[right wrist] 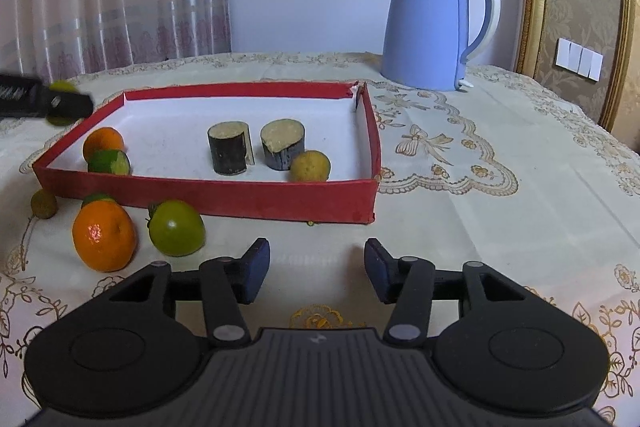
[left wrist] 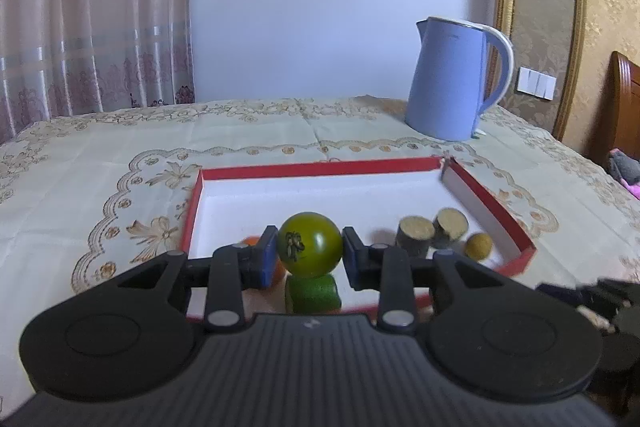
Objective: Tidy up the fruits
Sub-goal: 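Carry the green tomato over the tray and open the left gripper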
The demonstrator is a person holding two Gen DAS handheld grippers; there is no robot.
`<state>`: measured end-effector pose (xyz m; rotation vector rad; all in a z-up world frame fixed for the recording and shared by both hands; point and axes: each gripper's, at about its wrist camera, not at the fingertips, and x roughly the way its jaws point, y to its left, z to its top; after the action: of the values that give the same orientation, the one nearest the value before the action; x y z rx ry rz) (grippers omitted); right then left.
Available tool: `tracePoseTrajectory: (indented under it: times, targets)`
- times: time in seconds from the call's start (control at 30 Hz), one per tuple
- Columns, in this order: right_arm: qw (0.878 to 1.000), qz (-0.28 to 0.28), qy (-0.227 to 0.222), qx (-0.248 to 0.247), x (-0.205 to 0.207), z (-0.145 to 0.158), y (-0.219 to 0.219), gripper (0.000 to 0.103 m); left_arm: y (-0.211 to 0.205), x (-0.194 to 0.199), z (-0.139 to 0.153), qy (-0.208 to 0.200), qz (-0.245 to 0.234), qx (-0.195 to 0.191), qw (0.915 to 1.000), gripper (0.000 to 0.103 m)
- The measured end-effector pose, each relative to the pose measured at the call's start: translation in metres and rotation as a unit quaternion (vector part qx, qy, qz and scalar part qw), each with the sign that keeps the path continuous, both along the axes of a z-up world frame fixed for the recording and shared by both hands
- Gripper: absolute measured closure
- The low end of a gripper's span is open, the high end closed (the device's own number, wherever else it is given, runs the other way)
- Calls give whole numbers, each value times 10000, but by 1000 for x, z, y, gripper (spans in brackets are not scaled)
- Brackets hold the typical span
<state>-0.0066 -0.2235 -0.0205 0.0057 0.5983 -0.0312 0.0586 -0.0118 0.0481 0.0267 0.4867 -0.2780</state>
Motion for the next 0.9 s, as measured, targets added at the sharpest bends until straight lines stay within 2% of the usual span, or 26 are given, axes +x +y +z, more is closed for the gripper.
tracePoseTrajectory:
  times: [0.3,0.43,0.9]
  targets:
    - [10000,-4,43,10,1,-1,-1,51,-21,41,-8,135,160,244,9995,73]
    - [10000,-4,49,19,2,-1,-1,51,-26,57,-14,314,268,253,9988,73]
    - [10000,-7,56,52,3,-1,-2,51,-46,87,-36,576,410,720,9949,72]
